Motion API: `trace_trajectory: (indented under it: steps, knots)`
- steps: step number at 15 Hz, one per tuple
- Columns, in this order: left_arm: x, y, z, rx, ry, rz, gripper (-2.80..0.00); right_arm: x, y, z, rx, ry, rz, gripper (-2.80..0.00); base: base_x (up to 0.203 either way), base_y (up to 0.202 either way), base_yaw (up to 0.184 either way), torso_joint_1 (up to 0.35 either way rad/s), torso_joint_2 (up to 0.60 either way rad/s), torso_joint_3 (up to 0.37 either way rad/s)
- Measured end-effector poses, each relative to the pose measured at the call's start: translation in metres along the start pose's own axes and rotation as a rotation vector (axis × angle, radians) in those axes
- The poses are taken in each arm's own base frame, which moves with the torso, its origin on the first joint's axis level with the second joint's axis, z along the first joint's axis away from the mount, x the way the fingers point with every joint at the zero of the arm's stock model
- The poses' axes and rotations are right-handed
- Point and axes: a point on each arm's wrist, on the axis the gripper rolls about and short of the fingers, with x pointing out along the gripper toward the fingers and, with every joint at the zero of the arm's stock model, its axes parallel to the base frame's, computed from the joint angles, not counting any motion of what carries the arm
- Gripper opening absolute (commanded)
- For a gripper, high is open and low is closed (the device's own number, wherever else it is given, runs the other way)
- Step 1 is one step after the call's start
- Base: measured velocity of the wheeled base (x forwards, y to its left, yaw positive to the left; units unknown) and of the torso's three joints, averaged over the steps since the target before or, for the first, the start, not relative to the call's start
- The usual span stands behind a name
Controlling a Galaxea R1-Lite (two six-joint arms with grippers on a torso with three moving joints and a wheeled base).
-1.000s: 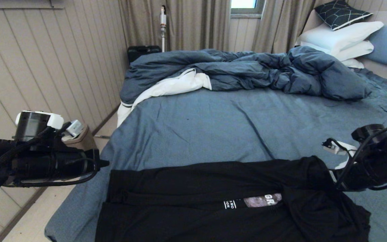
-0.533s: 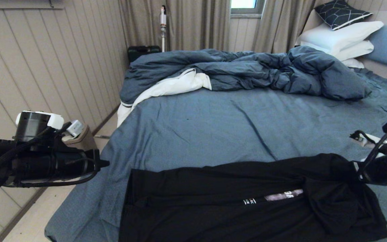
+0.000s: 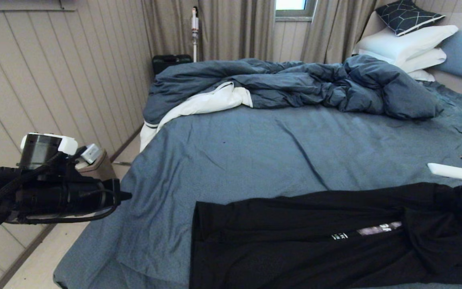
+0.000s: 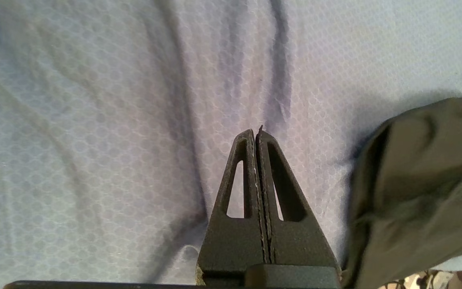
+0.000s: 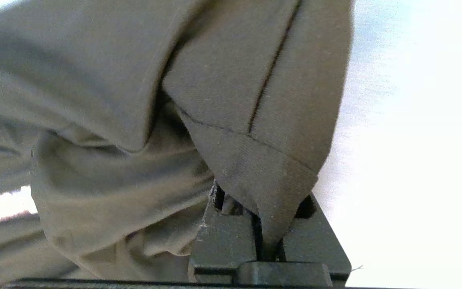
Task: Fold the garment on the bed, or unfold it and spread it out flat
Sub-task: Fold the black T-shirt
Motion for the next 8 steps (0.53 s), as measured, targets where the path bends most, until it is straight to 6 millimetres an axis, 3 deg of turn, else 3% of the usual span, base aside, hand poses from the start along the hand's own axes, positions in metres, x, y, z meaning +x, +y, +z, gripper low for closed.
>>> trace_trajectory:
  steps: [6, 8]
  knots:
    - [0.006, -0.002, -0.003, 0.002, 0.025, -0.006, -2.80, -0.015, -0.082, 0.004, 0.119, -0.066, -0.135, -2.80, 0.000, 0.000, 0.000, 0.000, 0.00, 0.000]
    - [0.008, -0.003, -0.005, 0.004, 0.034, -0.007, -2.80, -0.017, -0.100, 0.004, 0.148, -0.073, -0.158, -2.80, 0.000, 0.000, 0.000, 0.000, 0.00, 0.000]
